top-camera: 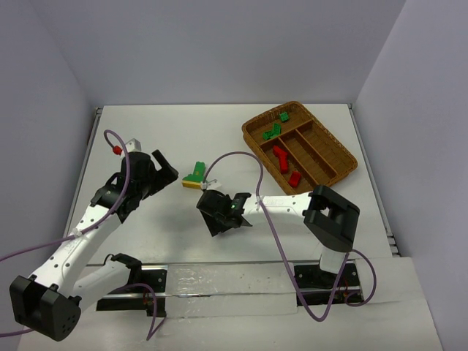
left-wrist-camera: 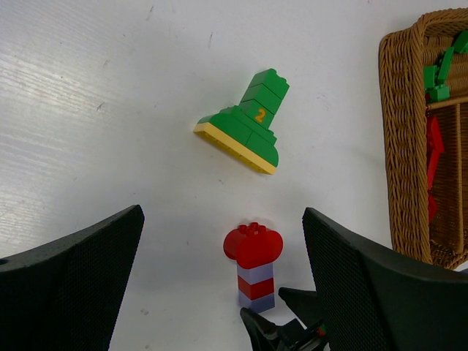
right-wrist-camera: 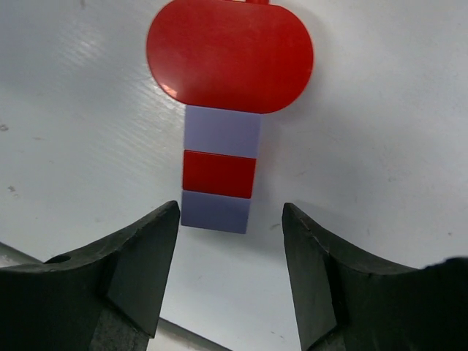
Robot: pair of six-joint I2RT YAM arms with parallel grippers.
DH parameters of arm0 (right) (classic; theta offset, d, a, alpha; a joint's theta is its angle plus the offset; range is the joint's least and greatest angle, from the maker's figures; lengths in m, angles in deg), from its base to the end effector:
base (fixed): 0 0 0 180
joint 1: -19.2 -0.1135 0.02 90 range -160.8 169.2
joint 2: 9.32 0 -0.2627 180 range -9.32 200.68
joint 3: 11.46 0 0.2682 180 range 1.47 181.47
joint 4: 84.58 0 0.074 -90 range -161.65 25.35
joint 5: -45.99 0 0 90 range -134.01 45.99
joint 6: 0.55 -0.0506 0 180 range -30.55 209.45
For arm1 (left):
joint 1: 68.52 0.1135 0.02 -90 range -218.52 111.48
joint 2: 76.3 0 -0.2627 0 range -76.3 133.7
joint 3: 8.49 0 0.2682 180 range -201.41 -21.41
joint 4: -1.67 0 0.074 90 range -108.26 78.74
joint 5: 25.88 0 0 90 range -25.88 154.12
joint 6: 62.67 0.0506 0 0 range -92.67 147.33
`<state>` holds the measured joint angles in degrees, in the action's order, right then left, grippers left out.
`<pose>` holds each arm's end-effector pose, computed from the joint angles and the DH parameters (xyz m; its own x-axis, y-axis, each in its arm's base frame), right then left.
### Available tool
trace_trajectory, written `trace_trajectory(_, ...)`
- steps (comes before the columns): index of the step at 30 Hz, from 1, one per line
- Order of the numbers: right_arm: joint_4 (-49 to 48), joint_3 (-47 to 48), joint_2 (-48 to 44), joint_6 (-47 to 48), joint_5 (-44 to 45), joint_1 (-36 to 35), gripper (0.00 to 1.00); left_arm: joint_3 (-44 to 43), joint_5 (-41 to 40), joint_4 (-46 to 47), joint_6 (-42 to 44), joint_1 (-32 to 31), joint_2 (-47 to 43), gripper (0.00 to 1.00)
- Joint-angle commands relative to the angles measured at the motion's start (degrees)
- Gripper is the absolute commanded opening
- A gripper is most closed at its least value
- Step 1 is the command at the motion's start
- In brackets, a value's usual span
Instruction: Sort the legos into containers by color
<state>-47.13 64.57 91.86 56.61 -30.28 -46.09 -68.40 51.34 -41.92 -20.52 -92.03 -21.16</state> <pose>0.1657 0.3315 0.1479 -0.7656 -0.4036 -0.5009 -0.5018 0.8619 0.0725 0.2183 -0.0828 0.2740 -0.5570 -0.5462 -0.6257 -0.2712 0.8317 -0.4846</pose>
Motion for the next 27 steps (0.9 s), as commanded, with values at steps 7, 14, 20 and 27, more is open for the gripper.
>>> trace_trajectory(7,-1.17,0.03,-0.34,3.19,-0.60,0.78,0.67,-1.92,2.43,2.02,0.63,0.22,1.67,0.97)
trace_trajectory(14,-2.08,1.58,1.98,6.00,-1.47,0.78,0.59,-0.92,3.75,3.59,-0.31,0.22,2.43,0.96)
trace_trajectory(20,-2.33,0.66,0.73,5.95,-0.18,0.73,0.15,-1.67,3.81,2.72,-0.92,0.22,3.97,0.96)
trace_trajectory(27,-9.40,-5.50,-10.95,10.68,2.29,0.78,0.02,0.94,12.11,8.23,0.76,0.96,8.08,0.97)
